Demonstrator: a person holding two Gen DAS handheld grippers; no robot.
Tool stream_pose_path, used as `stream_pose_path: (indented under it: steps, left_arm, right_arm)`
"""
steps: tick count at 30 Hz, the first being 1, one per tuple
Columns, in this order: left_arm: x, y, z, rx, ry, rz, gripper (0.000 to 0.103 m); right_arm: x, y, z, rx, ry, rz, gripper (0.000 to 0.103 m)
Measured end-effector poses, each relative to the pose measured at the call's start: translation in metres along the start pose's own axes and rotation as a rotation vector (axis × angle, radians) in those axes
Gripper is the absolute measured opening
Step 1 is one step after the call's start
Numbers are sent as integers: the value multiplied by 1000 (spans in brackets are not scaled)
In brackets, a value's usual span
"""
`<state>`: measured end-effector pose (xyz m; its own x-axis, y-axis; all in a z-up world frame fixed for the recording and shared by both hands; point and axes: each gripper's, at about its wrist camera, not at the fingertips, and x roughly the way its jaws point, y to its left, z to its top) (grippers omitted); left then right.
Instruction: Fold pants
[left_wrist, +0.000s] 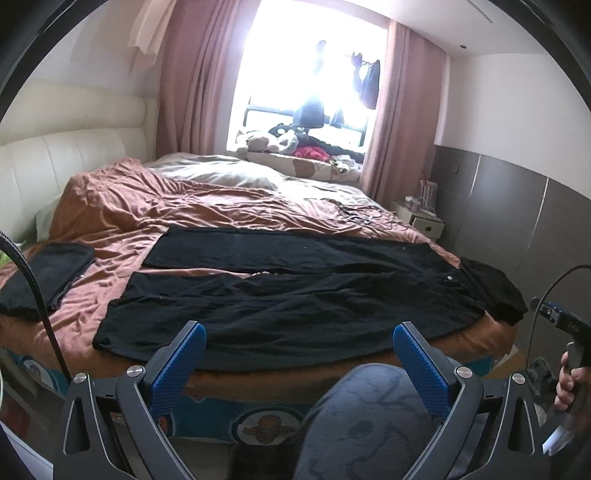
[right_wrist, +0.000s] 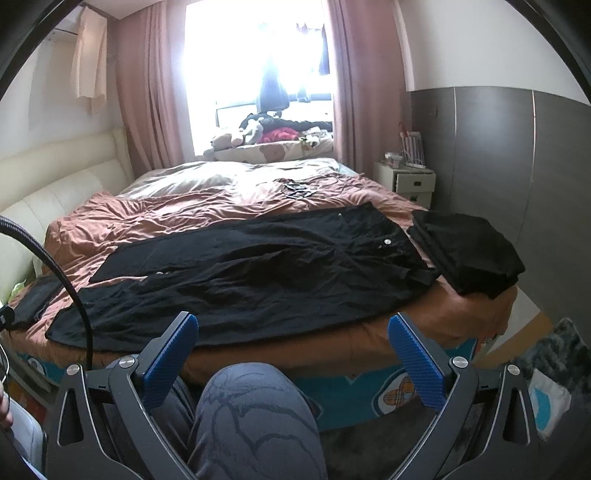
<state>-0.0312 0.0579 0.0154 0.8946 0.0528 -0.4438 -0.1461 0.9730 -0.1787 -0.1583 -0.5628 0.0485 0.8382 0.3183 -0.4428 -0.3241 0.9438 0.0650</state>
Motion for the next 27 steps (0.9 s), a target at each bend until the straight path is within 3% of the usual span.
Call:
stream_pose_path:
  steps: [27]
  left_arm:
    - [64,100,2,-157,106,199,102]
  right_arm:
    - [82,-32,29,92,98,-8,103]
